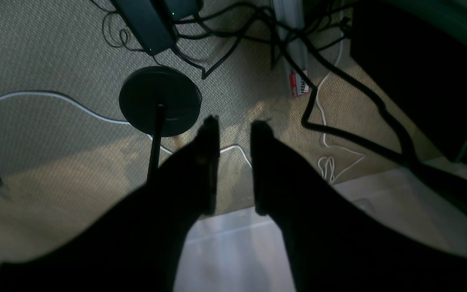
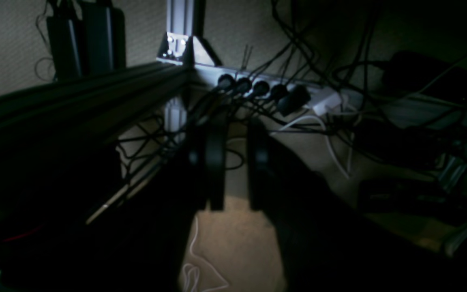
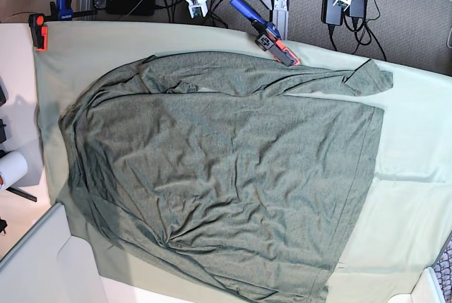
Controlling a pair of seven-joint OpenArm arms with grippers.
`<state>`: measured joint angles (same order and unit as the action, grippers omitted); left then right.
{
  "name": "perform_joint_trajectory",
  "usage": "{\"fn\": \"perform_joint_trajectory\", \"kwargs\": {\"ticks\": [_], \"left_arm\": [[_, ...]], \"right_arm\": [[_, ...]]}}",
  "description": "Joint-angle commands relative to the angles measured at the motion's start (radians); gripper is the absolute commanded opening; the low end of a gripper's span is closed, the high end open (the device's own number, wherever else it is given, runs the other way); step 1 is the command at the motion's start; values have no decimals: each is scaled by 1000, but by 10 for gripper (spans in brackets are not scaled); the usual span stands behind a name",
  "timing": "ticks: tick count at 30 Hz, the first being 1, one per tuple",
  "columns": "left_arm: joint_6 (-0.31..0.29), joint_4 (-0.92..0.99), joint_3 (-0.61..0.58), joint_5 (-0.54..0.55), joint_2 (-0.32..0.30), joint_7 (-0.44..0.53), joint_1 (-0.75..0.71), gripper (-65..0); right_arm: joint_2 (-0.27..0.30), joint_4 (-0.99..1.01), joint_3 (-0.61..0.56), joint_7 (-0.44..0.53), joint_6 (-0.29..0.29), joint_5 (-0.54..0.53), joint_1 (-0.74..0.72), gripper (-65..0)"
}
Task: Fold the T-shirt properly
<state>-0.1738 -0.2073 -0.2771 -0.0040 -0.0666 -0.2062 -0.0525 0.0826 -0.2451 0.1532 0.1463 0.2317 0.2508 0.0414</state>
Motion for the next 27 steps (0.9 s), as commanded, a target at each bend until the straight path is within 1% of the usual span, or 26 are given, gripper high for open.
{"fn": "perform_joint_trajectory", "kwargs": {"ticks": [1, 9, 13, 20, 23, 24, 25, 26, 27], "left_arm": [[-18, -3, 2, -2, -3, 8, -1, -475], [-18, -4, 2, -2, -2, 8, -1, -475], [-18, -4, 2, -2, -2, 8, 0, -475], [-18, -16, 2, -2, -3, 5, -2, -475], [-18, -16, 2, -1, -3, -19, -1, -475], [-21, -16, 2, -1, -3, -39, -1, -475], [-29, -16, 2, 1, -3, -56, -2, -475], [-55, -18, 2, 8, -6, -61, -5, -475], [-96, -25, 2, 23, -17, -61, -11, -476]], "right_arm": [[6, -7, 3, 15, 19, -8, 1, -548], [5, -6, 3, 12, 19, -7, 1, -548], [3, -6, 3, -51, 18, -7, 1, -548], [1, -17, 3, -48, 18, -7, 1, -548], [4, -30, 3, -50, 19, -7, 1, -548], [6, -32, 3, -53, 30, -7, 2, -548], [12, -34, 3, -58, 36, -8, 4, -548], [18, -35, 3, -66, 48, -8, 8, -548], [26, -35, 3, -66, 63, -8, 14, -548]]}}
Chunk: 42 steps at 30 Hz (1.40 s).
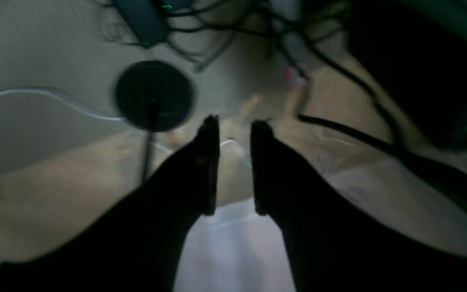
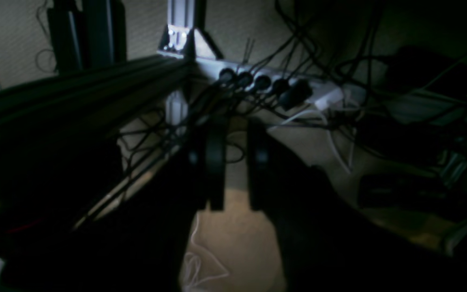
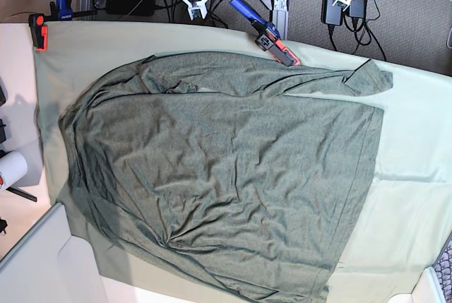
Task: Fold the T-shirt properly
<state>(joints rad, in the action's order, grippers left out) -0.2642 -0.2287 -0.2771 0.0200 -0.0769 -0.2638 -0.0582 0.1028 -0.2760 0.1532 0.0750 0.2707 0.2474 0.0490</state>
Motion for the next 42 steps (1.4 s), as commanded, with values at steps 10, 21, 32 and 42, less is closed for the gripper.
{"fn": "perform_joint_trajectory", "kwargs": {"ticks": [10, 21, 32, 42], "left_arm": [[-301, -468, 167, 223, -129, 46, -290, -476], [-434, -1069, 443, 483, -160, -99, -589, -464], [-434, -1582, 608, 776, -208, -325, -772, -333], [-434, -1824, 644, 777, -295, -337, -777, -289]], "right_arm": [[108, -248, 3, -1, 156, -99, 245, -548], [271, -817, 8, -216, 177, -399, 605, -548], [349, -1393, 130, -323, 179, -512, 896, -548], [348, -1628, 349, -424, 179, -756, 877, -351]]}}
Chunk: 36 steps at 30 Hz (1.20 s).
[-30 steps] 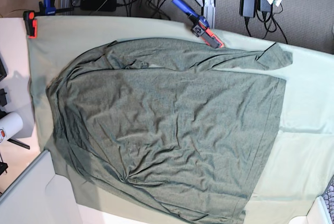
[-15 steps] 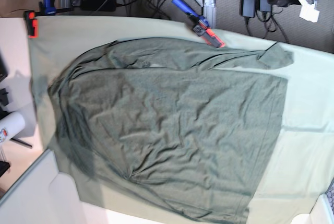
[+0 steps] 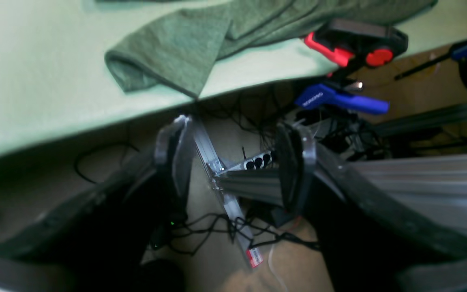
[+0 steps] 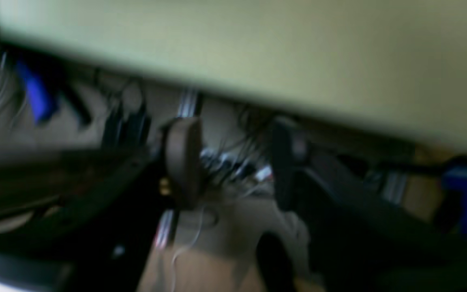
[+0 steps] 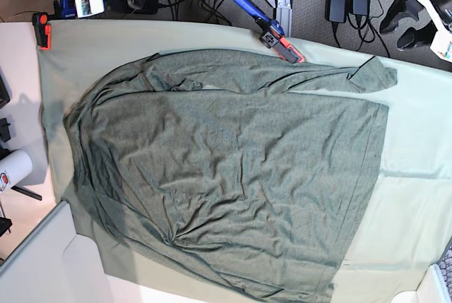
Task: Fold the T-shirt properly
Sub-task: 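Move both grippers to the shirt's shoulder corners and grasp them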
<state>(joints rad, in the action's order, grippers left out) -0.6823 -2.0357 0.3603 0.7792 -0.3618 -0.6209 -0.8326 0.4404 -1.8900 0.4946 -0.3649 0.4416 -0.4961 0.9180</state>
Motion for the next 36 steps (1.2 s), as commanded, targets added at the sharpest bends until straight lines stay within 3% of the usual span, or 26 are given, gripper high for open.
{"fn": "perform_joint_trajectory", "kwargs": {"ticks": [1, 8, 15, 19, 28, 36], "left_arm": [[-16, -16, 6, 18, -13, 19, 11, -289], [-16, 27, -8, -72, -20, 57, 144, -289], [-16, 241, -85, -137, -55, 93, 321, -288], [-16, 359, -115, -116, -58, 92, 398, -288], [-16, 379, -178, -57, -56, 18, 395, -288], [-16, 379, -178, -58, -56, 10, 348, -288]], "right_arm": [[10, -13, 21, 6, 8, -20, -15, -351], [10, 31, 34, -13, 8, 15, -142, -351], [8, 95, 34, -14, 8, 26, -167, -351], [7, 102, 34, -14, 8, 26, -158, -351], [8, 102, 35, -18, 7, 29, -159, -351], [8, 105, 34, -18, 7, 28, -225, -351]]}}
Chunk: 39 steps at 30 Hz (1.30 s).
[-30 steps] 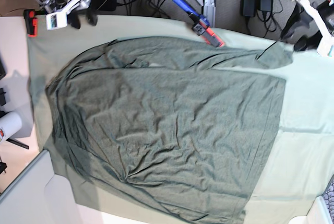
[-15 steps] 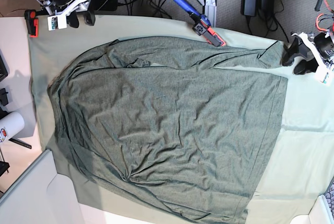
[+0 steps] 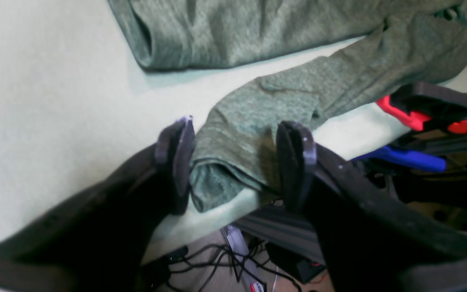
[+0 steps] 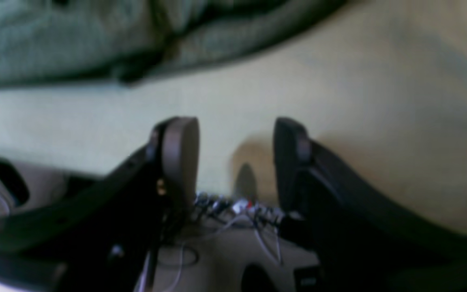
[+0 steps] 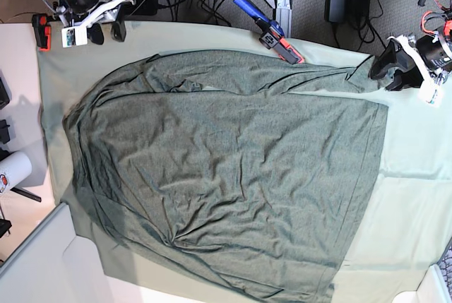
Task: Fold the T-shirt properly
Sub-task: 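Move both grippers to the shirt's shoulder corners and grasp them, then lift the shoulder corners and drag them toward the hem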
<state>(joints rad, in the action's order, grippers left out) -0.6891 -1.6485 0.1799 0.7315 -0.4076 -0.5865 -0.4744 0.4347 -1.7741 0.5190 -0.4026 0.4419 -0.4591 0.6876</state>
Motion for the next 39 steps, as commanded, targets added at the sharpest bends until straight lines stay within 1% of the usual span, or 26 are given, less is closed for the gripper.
{"fn": "perform_joint_trajectory", "kwargs": {"ticks": [1, 3, 4, 5, 8, 9, 12, 16, 21, 25, 27, 30, 32, 34, 36, 39], "left_arm": [[-9, -8, 3, -11, -11, -24, -16, -289], [-9, -8, 3, -19, -11, -24, -25, -291], [-9, -8, 3, -19, -11, -25, -26, -311], [-9, -8, 3, -20, -11, -27, -28, -359], [-9, -8, 3, -19, -11, -35, -27, -603], [-9, -8, 3, -20, -12, -36, -27, -650], [-9, -8, 3, -21, -26, -40, -27, -650], [-9, -8, 4, -27, -48, -51, -27, -650], [-9, -8, 5, -37, -90, -50, -27, -650], [-9, -8, 5, -37, -108, -49, -23, -650], [-9, -8, 6, -36, -109, -49, -21, -650], [-9, -9, 6, -32, -108, -46, -20, -650], [-9, -9, 6, -32, -108, -46, -18, -650], [-9, -11, 6, -32, -109, -47, -15, -650], [-9, -17, 6, -27, -115, -62, -13, -650], [-9, -58, 7, 43, -132, -119, -14, -650]], "right_arm": [[13, -8, 10, 20, 6, -10, -8, -351], [13, 0, 10, 20, 6, -12, -39, -351], [13, 6, 10, 20, 4, -12, -55, -351], [13, 13, 10, 20, -2, -12, -71, -351], [13, 61, 10, 19, -25, -11, -119, -351], [12, 84, 10, 20, -29, -12, -138, -351], [6, 148, 10, 18, -45, -17, -198, -351], [-3, 203, 10, 9, -46, -17, -270, -351], [-6, 259, 10, 5, -53, -16, -354, -351], [-6, 308, 10, -11, -53, -17, -388, -360], [-10, 318, 10, -22, -53, -16, -388, -416], [-21, 319, 10, -48, -53, -16, -385, -570], [-23, 319, 10, -54, -53, -16, -385, -650], [-22, 315, 10, -72, -53, -16, -385, -650], [-22, 303, 16, -113, -53, -16, -385, -650], [-22, 261, 52, -191, -53, -29, -377, -650]]}}
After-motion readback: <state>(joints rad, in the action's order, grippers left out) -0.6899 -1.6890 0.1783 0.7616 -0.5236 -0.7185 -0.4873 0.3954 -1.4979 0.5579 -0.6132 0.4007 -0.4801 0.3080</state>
